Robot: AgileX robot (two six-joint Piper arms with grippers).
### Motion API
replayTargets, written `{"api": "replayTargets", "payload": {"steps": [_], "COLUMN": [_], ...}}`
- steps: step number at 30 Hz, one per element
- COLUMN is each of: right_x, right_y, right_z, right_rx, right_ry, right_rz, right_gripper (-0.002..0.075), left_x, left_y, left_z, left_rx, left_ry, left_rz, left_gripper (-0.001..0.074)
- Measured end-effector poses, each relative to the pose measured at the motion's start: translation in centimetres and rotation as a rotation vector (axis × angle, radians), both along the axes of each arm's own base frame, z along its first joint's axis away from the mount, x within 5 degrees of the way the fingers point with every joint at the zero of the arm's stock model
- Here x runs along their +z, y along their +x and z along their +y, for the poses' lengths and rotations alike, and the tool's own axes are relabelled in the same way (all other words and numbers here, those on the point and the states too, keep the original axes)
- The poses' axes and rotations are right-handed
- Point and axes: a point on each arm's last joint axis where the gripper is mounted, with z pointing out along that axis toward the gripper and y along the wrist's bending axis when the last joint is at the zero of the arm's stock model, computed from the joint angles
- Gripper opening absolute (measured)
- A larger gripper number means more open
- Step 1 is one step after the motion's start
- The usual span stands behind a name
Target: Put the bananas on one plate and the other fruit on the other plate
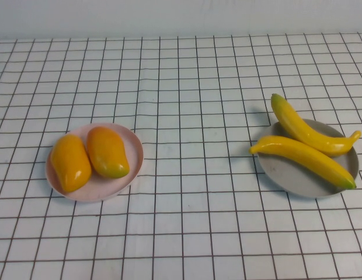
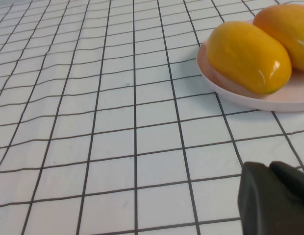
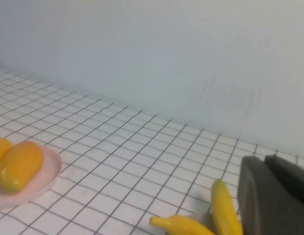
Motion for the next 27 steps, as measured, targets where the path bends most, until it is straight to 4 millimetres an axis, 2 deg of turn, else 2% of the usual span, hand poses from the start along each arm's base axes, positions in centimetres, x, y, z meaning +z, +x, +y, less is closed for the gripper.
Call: {"api": "replayTargets", "payload": {"steps": [5, 9, 12, 20, 27], "right_x": [-2.4, -4.5, -5.6, -7.1, -9.7], "right_y": [-2.4, -3.2, -3.2, -2.8, -2.2], "right_z": [-1.2, -1.9, -2.5, -3.1, -3.9], "right_rx": [-0.094, -0.168, -0.225, -0.301, -0.393], "right_ry": [0.048, 0.087, 0.103, 0.116, 0.125], "right_rz": [-0.107, -0.146, -0.152, -0.130, -0.066], "right_gripper": [-0.0015, -0.0015, -0.0015, -0.0015, -0.0015], "left_x": [0.0, 0.0, 0.0, 0.0, 0.0], "left_y": [0.0, 0.0, 0.0, 0.0, 0.0], "left_z": [0.0, 0.0, 0.0, 0.0, 0.0], "left_rx": [0.000, 0.000, 0.000, 0.000, 0.000], "left_ry": [0.000, 0.000, 0.000, 0.000, 0.000], "left_rz": [0.000, 0.000, 0.000, 0.000, 0.000], "left_gripper": [-0.0004, -0.0004, -0.0004, -0.0004, -0.0004]}}
